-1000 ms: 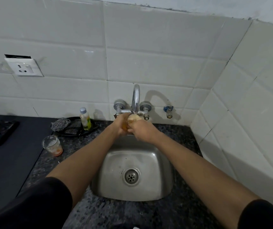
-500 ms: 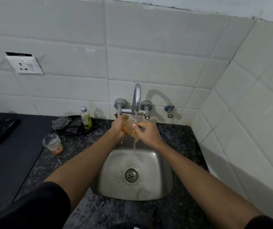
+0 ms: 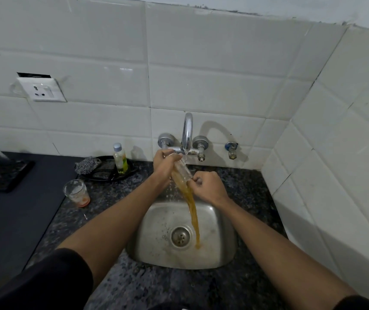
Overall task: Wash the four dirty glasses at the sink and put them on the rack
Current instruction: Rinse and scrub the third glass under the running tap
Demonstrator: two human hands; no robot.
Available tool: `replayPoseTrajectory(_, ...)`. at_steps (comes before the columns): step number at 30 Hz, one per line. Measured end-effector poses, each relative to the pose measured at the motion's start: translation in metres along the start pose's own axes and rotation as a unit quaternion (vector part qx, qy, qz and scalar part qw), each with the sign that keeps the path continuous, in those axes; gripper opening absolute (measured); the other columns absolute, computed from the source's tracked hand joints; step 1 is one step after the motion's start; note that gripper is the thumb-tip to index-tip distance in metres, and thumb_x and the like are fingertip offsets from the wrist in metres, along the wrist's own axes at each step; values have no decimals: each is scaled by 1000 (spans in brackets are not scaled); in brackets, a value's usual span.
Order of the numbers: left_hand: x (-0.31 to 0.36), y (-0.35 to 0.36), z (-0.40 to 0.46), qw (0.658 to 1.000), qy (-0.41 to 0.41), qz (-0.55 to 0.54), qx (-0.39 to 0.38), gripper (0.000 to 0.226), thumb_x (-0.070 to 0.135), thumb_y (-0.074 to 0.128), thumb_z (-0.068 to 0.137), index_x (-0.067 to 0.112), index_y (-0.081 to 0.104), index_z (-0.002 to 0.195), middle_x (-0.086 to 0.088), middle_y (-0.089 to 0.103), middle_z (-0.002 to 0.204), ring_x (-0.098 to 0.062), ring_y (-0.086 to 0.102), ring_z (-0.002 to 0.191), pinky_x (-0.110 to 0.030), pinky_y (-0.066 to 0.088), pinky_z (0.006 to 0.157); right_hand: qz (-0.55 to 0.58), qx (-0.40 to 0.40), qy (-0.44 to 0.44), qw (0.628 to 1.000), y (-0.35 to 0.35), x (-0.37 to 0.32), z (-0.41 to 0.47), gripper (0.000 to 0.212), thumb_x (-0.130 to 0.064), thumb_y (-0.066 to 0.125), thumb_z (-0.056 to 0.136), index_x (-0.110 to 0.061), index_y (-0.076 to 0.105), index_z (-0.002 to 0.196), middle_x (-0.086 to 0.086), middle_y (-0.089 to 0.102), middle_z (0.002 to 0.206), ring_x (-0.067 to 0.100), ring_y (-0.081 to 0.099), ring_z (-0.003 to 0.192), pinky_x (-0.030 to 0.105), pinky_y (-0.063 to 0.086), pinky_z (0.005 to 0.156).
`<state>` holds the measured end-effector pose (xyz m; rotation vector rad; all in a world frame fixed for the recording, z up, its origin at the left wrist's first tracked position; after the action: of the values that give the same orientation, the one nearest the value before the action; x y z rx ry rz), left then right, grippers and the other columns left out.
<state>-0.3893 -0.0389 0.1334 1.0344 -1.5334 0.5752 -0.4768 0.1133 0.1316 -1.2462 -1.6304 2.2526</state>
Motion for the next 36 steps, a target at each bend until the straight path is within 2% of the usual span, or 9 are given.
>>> replayPoseTrajectory(5,18,5,-2,990,116,76,-21,31,0,80,78,16,62,97,1,67,101,-15,65,97,-26,55,84,-49,51,-61,996,-1,-11,-4,24,-38,73,89,-18,67,102,0,70,98,23,67,90,35,51,70)
replayPoseTrajectory(8,23,4,-5,984,149,92,-10,32,4,81,78,19,61,98,1,68,102,-13,66,100,-23,53,85,-79,52,-119,988,2,-25,-9,56,-23,74,92,-15,51,143,8,57,139,27,61,117,40,56,93)
replayPoseTrajectory(12,14,0,3,997,71,14,0,29,15,80,82,17,62,105,-6,69,109,-25,70,103,-42,58,94,-101,87,-224,965,5,-45,-14,73,-3,65,95,-5,33,160,15,37,163,29,49,142,40,49,113)
replayPoseTrajectory(15,12,-1,-1,1000,20,-9,12,26,24,75,89,14,62,110,-5,69,106,-22,69,101,-39,60,87,-110,104,-284,947,7,-56,-13,70,9,55,96,0,30,161,19,34,165,28,35,153,40,40,121)
replayPoseTrajectory(21,-3,-1,-1,991,-104,-49,-63,45,37,74,76,3,74,105,-19,75,101,-33,74,86,-46,62,77,106,136,-200,965,-11,-64,-1,43,3,53,99,-5,64,140,14,66,138,24,62,129,28,45,115)
replayPoseTrajectory(24,-5,3,-11,982,-133,-79,-108,33,32,53,97,6,69,105,-18,70,99,-31,71,81,-42,59,73,194,110,-56,973,-13,-58,15,41,8,59,95,-9,72,129,8,76,121,17,71,106,24,56,97)
replayPoseTrajectory(26,-12,5,-11,976,-160,-71,-132,37,36,46,102,7,68,107,-18,69,103,-31,71,84,-42,58,78,167,110,-64,978,-17,-59,19,38,5,64,94,-11,75,126,8,77,118,17,73,102,22,57,92)
replayPoseTrajectory(30,-11,4,-10,971,-196,35,-129,41,44,62,96,7,71,111,-19,73,115,-30,68,98,-48,56,97,-41,125,-291,948,-13,-69,9,42,0,81,83,-4,74,124,16,74,123,26,73,111,31,52,103)
replayPoseTrajectory(36,-13,8,-5,976,-172,-78,-113,34,31,48,103,4,69,106,-13,75,89,-25,72,74,-38,60,67,73,146,-87,983,-10,-44,22,30,-7,70,94,-16,77,122,4,79,101,20,74,86,35,62,79)
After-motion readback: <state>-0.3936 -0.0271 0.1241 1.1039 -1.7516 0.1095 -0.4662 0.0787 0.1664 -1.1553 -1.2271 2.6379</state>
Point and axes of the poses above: each hand's wrist, its own z-axis towards the middle knuckle, its own y-axis out of the palm, x = y × z, the point moved 6 cm from there along z, towards the middle knuckle
